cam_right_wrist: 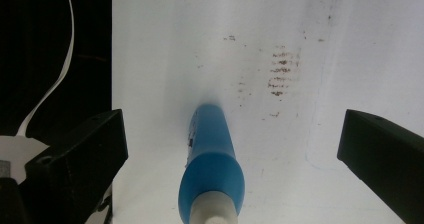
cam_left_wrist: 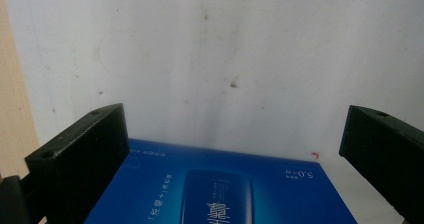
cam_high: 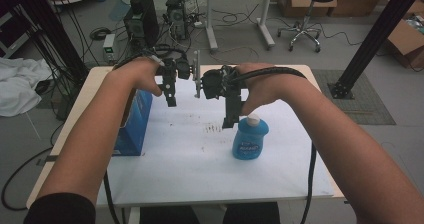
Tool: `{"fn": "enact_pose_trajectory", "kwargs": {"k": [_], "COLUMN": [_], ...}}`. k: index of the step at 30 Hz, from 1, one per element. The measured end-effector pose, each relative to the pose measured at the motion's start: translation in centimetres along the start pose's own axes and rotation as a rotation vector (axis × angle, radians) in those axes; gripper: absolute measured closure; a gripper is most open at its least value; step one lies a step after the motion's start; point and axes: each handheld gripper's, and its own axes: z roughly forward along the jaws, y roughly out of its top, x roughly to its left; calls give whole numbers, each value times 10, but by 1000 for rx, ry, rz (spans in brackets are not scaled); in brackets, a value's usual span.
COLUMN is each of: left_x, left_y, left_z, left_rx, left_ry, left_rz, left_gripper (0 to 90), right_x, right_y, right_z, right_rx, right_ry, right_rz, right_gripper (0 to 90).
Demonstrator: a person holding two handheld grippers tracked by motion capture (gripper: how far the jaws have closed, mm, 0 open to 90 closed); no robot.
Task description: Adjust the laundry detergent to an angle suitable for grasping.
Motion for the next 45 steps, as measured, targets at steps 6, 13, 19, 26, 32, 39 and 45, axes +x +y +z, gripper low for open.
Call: {"fn": "enact_pose_trajectory", "kwargs": {"k": [6,13,19,26,32,39,45], "left_x": [-2,-5,-5,-5,-6,-6,-7], "left_y": [0,0,-3,-3,-4,-6,-5], "left_z": [0,-3,-5,-5,-6,-7,-9], "left_rx": [6,3,-3,8,-4,-4,3], "left_ry": [6,10,12,12,13,18,17], "left_rz": [-1,0,0,2,-6,-6,-3], "left_gripper": [1,1,1,1,1,1,1], "right_x": [-1,1,2,0,0,1,2], "right_y": [0,0,2,0,-7,-25,-42], "right_z": [0,-2,-2,-2,-5,-9,-9], "right_rx": [3,3,-5,3,0,1,-10], "right_ry": [-3,-6,-16,-14,-20,-25,-24], "right_rz": [-2,-2,-13,2,13,45,72], "right_gripper": [0,0,0,0,0,0,0]}}
